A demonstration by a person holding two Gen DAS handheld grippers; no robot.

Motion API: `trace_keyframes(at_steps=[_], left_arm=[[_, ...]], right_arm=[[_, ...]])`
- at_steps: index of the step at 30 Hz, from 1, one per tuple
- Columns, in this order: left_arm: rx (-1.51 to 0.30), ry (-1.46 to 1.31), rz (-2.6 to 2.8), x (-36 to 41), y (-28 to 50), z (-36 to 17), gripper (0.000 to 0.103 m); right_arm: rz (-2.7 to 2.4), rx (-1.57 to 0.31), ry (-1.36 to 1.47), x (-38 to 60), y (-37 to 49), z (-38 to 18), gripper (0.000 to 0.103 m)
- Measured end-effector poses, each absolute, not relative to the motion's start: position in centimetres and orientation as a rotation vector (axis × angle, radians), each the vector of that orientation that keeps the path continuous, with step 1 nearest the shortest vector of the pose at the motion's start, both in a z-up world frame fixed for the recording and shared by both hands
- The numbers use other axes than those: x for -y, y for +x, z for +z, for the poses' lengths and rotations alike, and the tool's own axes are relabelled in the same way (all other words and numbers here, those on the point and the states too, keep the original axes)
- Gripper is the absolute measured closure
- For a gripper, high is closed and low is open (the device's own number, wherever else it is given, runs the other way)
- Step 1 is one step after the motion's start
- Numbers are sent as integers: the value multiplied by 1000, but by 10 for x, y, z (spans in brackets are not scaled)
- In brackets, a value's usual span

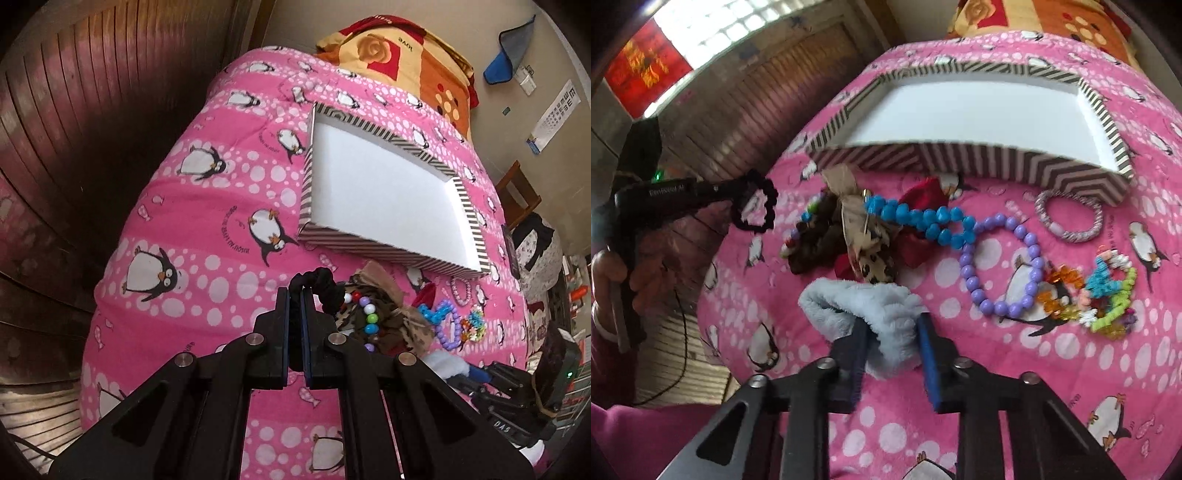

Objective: Organize jewelry
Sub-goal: 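Carry both hair bands into the white tray and open both tools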

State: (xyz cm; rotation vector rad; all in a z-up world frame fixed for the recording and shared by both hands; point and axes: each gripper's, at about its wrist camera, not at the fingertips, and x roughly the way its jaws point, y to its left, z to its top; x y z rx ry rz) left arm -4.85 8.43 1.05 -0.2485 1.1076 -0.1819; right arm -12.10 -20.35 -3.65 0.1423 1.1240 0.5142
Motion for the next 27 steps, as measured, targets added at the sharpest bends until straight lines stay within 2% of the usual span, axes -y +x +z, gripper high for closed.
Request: trace_keyframes(at_steps=[15,21,27], left_arm=[[-1038,-173,-223,-46,-6,44,99],[-1037,-148,-221,-29,41,37,99],[-1065,-114,-214,-16,101,21,99]], right_arm=[[401,-996,254,236,-60,20,82],[339,-989,298,231,-1,26,82],[258,-1010,404,227,58,8,81]])
